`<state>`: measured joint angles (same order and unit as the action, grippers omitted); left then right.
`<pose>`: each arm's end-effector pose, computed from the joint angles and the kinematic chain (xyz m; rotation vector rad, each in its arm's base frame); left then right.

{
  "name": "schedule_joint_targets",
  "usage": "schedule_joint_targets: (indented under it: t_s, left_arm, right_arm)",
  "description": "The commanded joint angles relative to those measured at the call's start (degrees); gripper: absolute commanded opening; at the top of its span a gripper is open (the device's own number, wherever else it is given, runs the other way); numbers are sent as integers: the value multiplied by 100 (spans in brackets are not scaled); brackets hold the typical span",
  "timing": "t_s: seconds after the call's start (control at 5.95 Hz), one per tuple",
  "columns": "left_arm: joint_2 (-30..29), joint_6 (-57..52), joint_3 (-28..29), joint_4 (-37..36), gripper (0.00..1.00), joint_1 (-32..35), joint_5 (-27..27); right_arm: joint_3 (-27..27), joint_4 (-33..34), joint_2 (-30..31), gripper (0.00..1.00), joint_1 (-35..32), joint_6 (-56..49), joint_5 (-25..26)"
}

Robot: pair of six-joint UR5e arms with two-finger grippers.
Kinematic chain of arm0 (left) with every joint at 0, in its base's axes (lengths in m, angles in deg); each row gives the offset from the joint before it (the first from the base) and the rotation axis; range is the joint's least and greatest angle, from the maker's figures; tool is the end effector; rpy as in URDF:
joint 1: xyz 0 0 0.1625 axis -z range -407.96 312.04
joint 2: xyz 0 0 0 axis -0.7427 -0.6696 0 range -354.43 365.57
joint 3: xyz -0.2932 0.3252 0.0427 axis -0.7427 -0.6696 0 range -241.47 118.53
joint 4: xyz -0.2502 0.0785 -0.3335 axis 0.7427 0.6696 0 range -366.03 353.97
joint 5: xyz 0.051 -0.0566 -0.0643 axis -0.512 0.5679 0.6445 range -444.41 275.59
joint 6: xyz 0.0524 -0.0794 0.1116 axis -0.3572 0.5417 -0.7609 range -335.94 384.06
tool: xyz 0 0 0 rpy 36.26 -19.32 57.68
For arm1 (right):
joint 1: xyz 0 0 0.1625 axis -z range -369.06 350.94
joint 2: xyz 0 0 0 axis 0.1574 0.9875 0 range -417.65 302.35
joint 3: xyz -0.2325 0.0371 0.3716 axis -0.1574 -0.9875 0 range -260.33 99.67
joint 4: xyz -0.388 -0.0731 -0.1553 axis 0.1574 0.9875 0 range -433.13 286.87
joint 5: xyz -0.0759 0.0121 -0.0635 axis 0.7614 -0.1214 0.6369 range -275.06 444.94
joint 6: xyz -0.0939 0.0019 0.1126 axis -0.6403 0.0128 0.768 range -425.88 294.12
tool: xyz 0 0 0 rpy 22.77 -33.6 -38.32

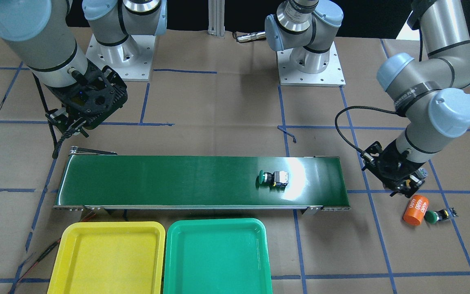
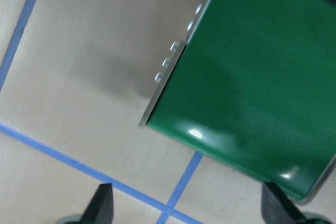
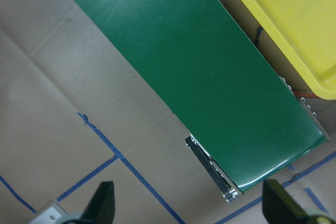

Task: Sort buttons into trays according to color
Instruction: 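Grasp the green button on the belt with right gripper while left reaches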

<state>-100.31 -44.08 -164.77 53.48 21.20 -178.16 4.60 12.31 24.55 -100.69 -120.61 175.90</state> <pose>0.0889 -0.5814 0.2452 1.2341 2.8203 0.0454 0.1462 -0.5384 0.4211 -1.4626 2.7263 0.1881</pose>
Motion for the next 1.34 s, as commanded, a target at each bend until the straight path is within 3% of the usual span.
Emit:
schedule_joint_targets:
  t_s: [0.0, 0.17, 0.34, 0.5, 1.18]
  left_arm:
    - [-221, 1743, -102, 16, 99, -429, -153]
    - [-458, 2779, -112, -10, 99, -491, -153]
    - [-512, 3068, -129, -2, 99, -648, -153]
    - [-617, 3610, -164, 68, 99, -780, -144]
    - [-986, 3887, -174, -116, 94, -861, -135]
  right_arm:
    - [286, 412, -45, 100, -12, -2108, -8]
    - [635, 1318, -124, 100, -56, -2599, -26]
    - [1048, 2075, -72, 100, -204, -2856, -43]
    - [1243, 2109, -63, 100, -249, -2858, -43]
    - [1254, 2135, -124, 100, -275, -2735, -122]
